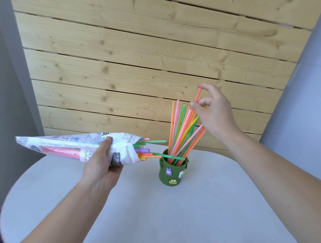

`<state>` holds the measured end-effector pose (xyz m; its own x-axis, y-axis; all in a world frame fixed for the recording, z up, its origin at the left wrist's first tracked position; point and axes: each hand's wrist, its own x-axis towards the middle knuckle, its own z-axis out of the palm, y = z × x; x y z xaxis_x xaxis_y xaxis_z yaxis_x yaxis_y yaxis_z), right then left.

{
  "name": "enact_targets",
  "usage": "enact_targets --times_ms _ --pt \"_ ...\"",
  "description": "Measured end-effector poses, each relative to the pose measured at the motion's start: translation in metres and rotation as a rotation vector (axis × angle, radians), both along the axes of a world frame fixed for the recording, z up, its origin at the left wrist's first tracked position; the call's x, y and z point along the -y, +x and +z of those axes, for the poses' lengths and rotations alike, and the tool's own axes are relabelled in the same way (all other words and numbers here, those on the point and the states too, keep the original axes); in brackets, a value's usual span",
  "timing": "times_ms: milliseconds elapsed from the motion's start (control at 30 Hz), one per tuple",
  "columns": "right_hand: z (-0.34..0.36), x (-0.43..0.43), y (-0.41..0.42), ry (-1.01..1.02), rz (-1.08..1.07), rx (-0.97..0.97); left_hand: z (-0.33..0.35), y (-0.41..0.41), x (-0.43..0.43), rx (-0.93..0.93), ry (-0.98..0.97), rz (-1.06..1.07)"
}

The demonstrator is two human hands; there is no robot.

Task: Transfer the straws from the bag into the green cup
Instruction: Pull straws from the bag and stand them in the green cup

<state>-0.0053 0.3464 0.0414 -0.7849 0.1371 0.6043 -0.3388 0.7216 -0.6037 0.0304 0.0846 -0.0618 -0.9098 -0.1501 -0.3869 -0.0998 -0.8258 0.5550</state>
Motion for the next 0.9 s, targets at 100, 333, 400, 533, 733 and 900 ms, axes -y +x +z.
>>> enact_targets --times_ms 100,333,400,533,733,900 --pt "-0.006 0.001 0.002 0.04 -0.019 0.028 0.001 0.001 -0.001 0.0 -0.003 0.01" --pt "-0.013 0.003 0.001 0.214 -0.102 0.023 0.002 0.001 0.0 0.015 -0.008 0.013" --pt "-0.016 0.002 0.001 0.279 -0.148 0.025 0.002 0.002 0.001 0.02 -0.005 0.013" --pt "-0.017 0.001 -0.001 0.305 -0.21 0.02 0.002 0.002 0.002 0.022 -0.002 0.011" --pt "-0.022 -0.001 -0.003 0.316 -0.163 0.067 0.004 0.003 0.001 0.008 -0.002 0.006" --pt "-0.019 0.015 0.02 0.331 -0.174 -0.131 0.006 0.005 0.002 0.015 0.01 0.011"
